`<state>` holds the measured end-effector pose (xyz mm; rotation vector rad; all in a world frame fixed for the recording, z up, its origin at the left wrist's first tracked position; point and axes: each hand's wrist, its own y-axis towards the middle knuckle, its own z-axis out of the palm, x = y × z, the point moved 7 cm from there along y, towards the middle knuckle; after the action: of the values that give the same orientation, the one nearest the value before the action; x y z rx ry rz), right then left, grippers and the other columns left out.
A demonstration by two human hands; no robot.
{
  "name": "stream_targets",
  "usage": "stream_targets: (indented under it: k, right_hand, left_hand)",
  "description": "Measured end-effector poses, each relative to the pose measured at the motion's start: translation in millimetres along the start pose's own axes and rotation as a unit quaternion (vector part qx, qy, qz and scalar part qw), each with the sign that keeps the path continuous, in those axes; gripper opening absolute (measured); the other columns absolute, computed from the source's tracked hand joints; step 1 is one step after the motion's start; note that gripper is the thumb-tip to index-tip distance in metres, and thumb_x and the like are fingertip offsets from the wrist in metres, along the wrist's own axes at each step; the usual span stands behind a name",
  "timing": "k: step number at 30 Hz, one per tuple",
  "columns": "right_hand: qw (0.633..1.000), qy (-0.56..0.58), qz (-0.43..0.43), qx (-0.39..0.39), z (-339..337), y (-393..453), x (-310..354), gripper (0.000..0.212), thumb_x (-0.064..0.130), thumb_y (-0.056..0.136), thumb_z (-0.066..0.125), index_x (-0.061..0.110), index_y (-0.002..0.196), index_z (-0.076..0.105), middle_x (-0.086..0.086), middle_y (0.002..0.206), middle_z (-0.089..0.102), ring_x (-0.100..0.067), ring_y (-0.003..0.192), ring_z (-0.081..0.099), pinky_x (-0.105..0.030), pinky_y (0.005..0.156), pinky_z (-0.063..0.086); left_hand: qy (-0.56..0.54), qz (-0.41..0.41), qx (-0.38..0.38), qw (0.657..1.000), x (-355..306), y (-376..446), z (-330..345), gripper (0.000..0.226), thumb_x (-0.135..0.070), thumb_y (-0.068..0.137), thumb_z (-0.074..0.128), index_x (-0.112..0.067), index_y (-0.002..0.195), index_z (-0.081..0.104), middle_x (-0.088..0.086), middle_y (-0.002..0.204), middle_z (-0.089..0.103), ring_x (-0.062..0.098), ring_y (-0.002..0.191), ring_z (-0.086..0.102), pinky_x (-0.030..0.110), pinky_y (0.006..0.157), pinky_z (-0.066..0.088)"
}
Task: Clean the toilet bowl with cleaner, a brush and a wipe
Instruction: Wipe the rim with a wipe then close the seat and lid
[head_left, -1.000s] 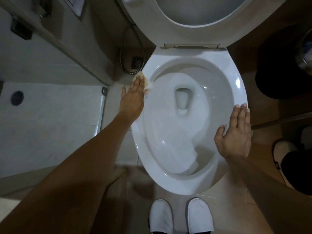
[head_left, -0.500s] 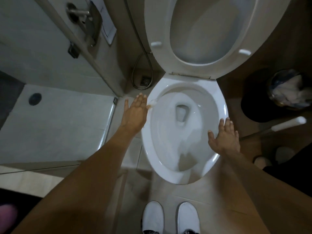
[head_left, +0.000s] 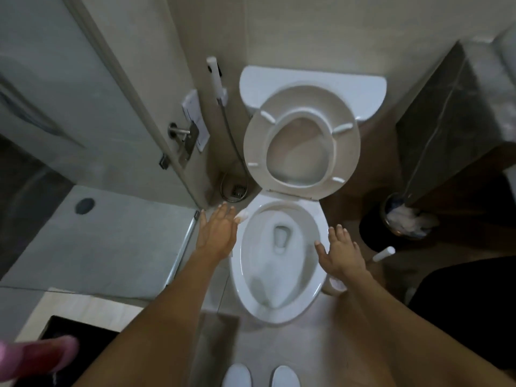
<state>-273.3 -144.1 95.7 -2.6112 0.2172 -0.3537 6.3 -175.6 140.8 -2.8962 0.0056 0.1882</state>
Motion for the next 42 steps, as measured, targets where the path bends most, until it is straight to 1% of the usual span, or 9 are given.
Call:
stream_targets:
  k: [2, 5, 13, 21, 26, 28, 31, 37, 42]
  right_hand:
    - [1.0, 0.006, -0.01, -0.008, -23.7, -7.2, 7.3, 0.069, 0.049, 0.1, 0.026, 0.01, 0.154, 0.009, -0.007, 0.162, 0.0, -0.021, 0.149, -0.002, -0.042, 0.119, 0.008]
    - [1.0, 0.007, -0.024, -0.018, -58.0, -14.1, 17.4, 0.068, 0.049, 0.1, 0.026, 0.01, 0.154, 0.01, -0.007, 0.162, 0.0, -0.021, 0.149, -0.002, -0.043, 0.119, 0.007]
    - [0.997, 0.011, -0.04, -0.07, -143.5, -12.7, 34.2, 0.067, 0.046, 0.101, 0.027, 0.008, 0.153, 0.013, -0.008, 0.161, 0.006, -0.022, 0.149, 0.002, -0.044, 0.118, 0.011]
    - [0.993, 0.031, -0.039, -0.105, -217.4, 16.7, 50.4, 0.067, 0.046, 0.102, 0.026, 0.009, 0.154, 0.008, -0.009, 0.162, 0.003, -0.023, 0.149, -0.001, -0.044, 0.119, 0.008]
    - [0.99, 0.031, -0.022, -0.135, -252.6, 58.0, 63.7, 0.067, 0.048, 0.101, 0.027, 0.012, 0.154, 0.009, -0.007, 0.162, 0.003, -0.023, 0.149, 0.0, -0.045, 0.119, 0.009]
    - [0.99, 0.022, -0.018, -0.138, -261.9, 76.1, 74.4, 0.066, 0.047, 0.101, 0.026, 0.012, 0.154, 0.008, -0.009, 0.162, 0.002, -0.024, 0.149, -0.001, -0.046, 0.119, 0.009]
    - [0.99, 0.016, -0.023, -0.14, -272.1, 106.2, 95.7, 0.066, 0.047, 0.102, 0.024, 0.011, 0.154, 0.006, -0.009, 0.162, 0.0, -0.024, 0.149, -0.002, -0.045, 0.119, 0.008]
    - [0.991, 0.02, -0.033, -0.13, -277.4, 161.1, 121.9, 0.063, 0.046, 0.103, 0.019, 0.013, 0.155, 0.004, -0.007, 0.162, -0.003, -0.024, 0.149, -0.005, -0.044, 0.119, 0.005]
    - [0.99, 0.05, -0.024, -0.131, -276.2, 183.7, 115.9, 0.058, 0.042, 0.104, 0.013, 0.014, 0.155, 0.007, -0.005, 0.162, 0.002, -0.022, 0.149, -0.002, -0.045, 0.119, 0.005]
  left_hand:
    - [0.013, 0.002, 0.009, 1.0, -10.6, -0.5, -24.1, 0.046, -0.023, 0.103, 0.026, -0.015, 0.148, 0.025, 0.003, 0.157, 0.02, 0.016, 0.144, 0.017, 0.051, 0.115, 0.008]
    - [0.03, 0.003, 0.015, 0.999, -21.5, 2.7, -62.6, 0.048, -0.025, 0.103, 0.026, -0.013, 0.149, 0.023, 0.004, 0.158, 0.017, 0.017, 0.145, 0.013, 0.055, 0.114, 0.008]
    - [0.021, -0.005, -0.034, 0.999, -31.5, 27.5, -150.9, 0.047, -0.023, 0.103, 0.026, -0.014, 0.149, 0.025, 0.004, 0.158, 0.017, 0.018, 0.146, 0.013, 0.055, 0.115, 0.006]
    - [-0.025, 0.047, -0.05, 0.997, -43.6, 80.4, -199.4, 0.045, -0.025, 0.104, 0.024, -0.014, 0.147, 0.029, 0.0, 0.157, 0.02, 0.017, 0.145, 0.014, 0.054, 0.114, 0.008]
    - [-0.042, 0.093, -0.086, 0.991, -48.9, 138.9, -235.5, 0.043, -0.024, 0.103, 0.027, -0.013, 0.145, 0.035, 0.004, 0.154, 0.028, 0.019, 0.144, 0.02, 0.055, 0.114, 0.013]
    - [-0.018, 0.111, -0.099, 0.989, -52.1, 167.9, -247.8, 0.04, -0.022, 0.103, 0.03, -0.013, 0.141, 0.038, 0.005, 0.151, 0.033, 0.021, 0.141, 0.026, 0.054, 0.113, 0.016]
    - [0.013, 0.135, -0.11, 0.985, -57.9, 213.8, -256.6, 0.038, -0.017, 0.101, 0.035, -0.014, 0.139, 0.039, 0.005, 0.148, 0.036, 0.02, 0.137, 0.031, 0.053, 0.111, 0.025]
    - [0.044, 0.183, -0.085, 0.978, -83.1, 282.9, -237.8, 0.046, -0.01, 0.1, 0.036, -0.014, 0.145, 0.03, 0.003, 0.155, 0.024, 0.019, 0.144, 0.019, 0.051, 0.114, 0.014]
    - [0.034, 0.206, -0.061, 0.976, -105.9, 308.2, -213.7, 0.049, -0.01, 0.099, 0.037, -0.015, 0.147, 0.028, 0.003, 0.156, 0.022, 0.018, 0.145, 0.016, 0.049, 0.115, 0.011]
